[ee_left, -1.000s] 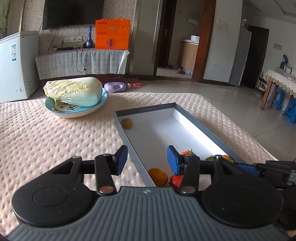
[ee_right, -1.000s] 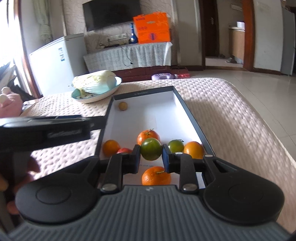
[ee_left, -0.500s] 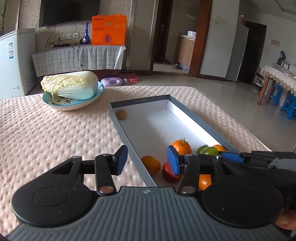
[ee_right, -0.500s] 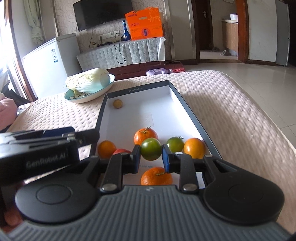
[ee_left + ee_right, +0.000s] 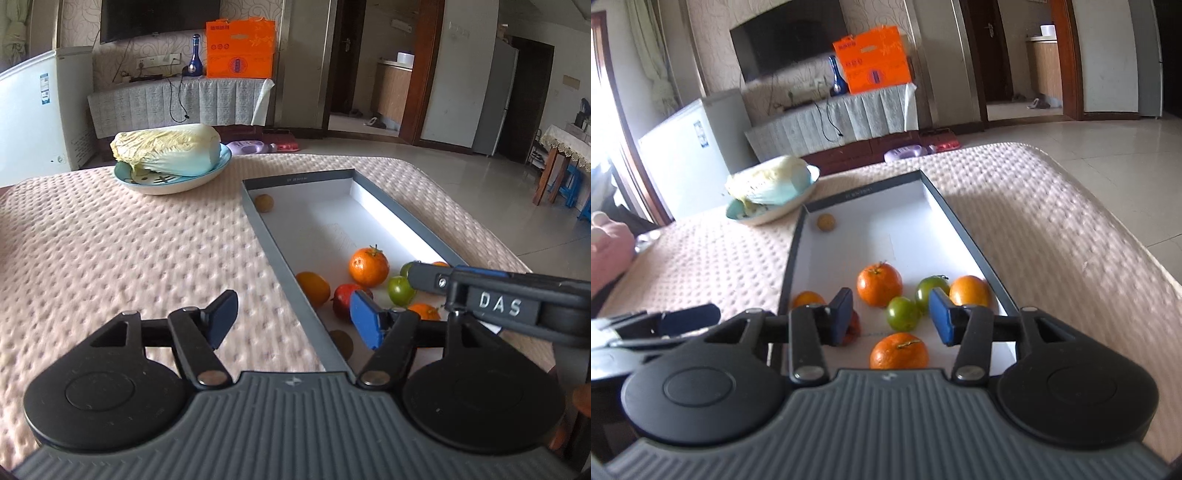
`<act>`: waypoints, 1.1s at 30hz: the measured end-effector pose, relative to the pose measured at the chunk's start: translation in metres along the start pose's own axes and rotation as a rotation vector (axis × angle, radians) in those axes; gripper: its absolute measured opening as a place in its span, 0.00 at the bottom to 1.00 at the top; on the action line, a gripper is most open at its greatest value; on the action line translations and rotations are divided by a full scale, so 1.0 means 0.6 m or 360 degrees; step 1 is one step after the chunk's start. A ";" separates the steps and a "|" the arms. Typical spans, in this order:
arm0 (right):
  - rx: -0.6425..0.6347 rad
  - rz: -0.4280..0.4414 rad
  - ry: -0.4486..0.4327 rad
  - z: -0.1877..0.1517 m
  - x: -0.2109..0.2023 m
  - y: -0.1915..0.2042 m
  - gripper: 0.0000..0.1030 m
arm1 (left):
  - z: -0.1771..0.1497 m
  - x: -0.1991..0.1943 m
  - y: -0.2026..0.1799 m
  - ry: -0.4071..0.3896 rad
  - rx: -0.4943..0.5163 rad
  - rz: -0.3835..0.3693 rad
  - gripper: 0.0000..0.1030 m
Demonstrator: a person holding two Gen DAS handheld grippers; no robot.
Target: Organize fruits
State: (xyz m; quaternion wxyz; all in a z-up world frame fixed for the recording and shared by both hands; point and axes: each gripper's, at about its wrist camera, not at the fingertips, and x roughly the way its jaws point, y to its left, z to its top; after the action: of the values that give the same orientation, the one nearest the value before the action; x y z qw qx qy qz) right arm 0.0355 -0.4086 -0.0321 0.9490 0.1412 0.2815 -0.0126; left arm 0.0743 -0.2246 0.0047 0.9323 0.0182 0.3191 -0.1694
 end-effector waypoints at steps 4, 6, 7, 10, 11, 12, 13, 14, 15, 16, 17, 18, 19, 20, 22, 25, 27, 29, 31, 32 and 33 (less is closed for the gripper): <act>0.0010 0.0039 0.0014 -0.005 -0.022 0.004 0.47 | -0.019 -0.030 -0.009 0.0014 0.0007 0.0017 0.71; 0.0022 0.0050 0.0022 -0.010 -0.035 0.007 0.47 | -0.028 -0.046 -0.016 0.0011 0.0037 0.0042 0.71; 0.0032 0.0055 0.0021 -0.012 -0.043 0.008 0.47 | -0.033 -0.053 -0.019 0.0013 0.0049 0.0058 0.71; 0.0046 0.0055 -0.0008 -0.021 -0.072 0.013 0.47 | -0.049 -0.075 -0.020 0.0018 0.0052 0.0100 0.71; 0.0046 0.0050 -0.0016 -0.024 -0.083 0.014 0.48 | -0.053 -0.082 -0.019 0.0021 0.0048 0.0108 0.71; 0.0048 0.0042 -0.0018 -0.028 -0.092 0.014 0.48 | -0.058 -0.088 -0.017 0.0023 0.0044 0.0115 0.71; 0.0053 0.0031 -0.0012 -0.032 -0.102 0.013 0.48 | -0.063 -0.095 -0.015 0.0024 0.0041 0.0121 0.71; 0.0059 0.0024 -0.0002 -0.037 -0.111 0.012 0.48 | -0.067 -0.101 -0.012 0.0024 0.0038 0.0128 0.71; 0.0062 0.0021 0.0006 -0.042 -0.120 0.012 0.48 | -0.070 -0.105 -0.010 0.0027 0.0036 0.0135 0.71; 0.0059 0.0021 0.0009 -0.047 -0.130 0.012 0.48 | -0.072 -0.109 -0.008 0.0027 0.0035 0.0136 0.71; 0.0048 0.0021 0.0010 -0.052 -0.139 0.013 0.48 | -0.074 -0.114 -0.006 0.0021 0.0026 0.0139 0.71; 0.0029 0.0019 0.0010 -0.056 -0.147 0.015 0.48 | -0.076 -0.120 -0.003 0.0009 0.0011 0.0139 0.71; 0.0009 0.0015 0.0010 -0.061 -0.156 0.016 0.48 | -0.077 -0.126 0.000 -0.0003 -0.0006 0.0134 0.75; -0.0008 0.0010 0.0010 -0.065 -0.163 0.017 0.48 | -0.078 -0.131 0.002 -0.0012 -0.0022 0.0129 0.79; -0.0022 0.0002 0.0020 -0.073 -0.175 0.017 0.48 | -0.079 -0.143 0.005 -0.0042 -0.0054 0.0110 0.87; -0.0044 -0.0009 0.0038 -0.084 -0.187 0.018 0.48 | -0.080 -0.161 -0.001 -0.0103 -0.0068 0.0086 0.95; -0.0070 -0.0019 0.0053 -0.092 -0.192 0.022 0.48 | -0.081 -0.172 -0.010 -0.0149 -0.0043 0.0076 0.99; -0.0097 -0.0019 0.0061 -0.098 -0.197 0.026 0.48 | -0.083 -0.182 -0.023 -0.0193 0.0011 0.0073 0.99; -0.0131 -0.0018 0.0060 -0.103 -0.202 0.030 0.48 | -0.084 -0.185 -0.037 -0.0209 0.0083 0.0092 1.00; -0.0150 -0.0019 0.0064 -0.105 -0.203 0.031 0.48 | -0.085 -0.184 -0.043 -0.0203 0.0117 0.0123 1.00; -0.0166 -0.0022 0.0071 -0.107 -0.202 0.032 0.48 | -0.084 -0.183 -0.050 -0.0183 0.0143 0.0157 1.00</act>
State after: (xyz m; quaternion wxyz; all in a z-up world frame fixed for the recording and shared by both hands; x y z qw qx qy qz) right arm -0.0986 -0.3792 -0.0132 0.9485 0.0899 0.3038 -0.0013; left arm -0.0463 -0.2124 0.0325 0.9545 0.0660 0.2559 -0.1382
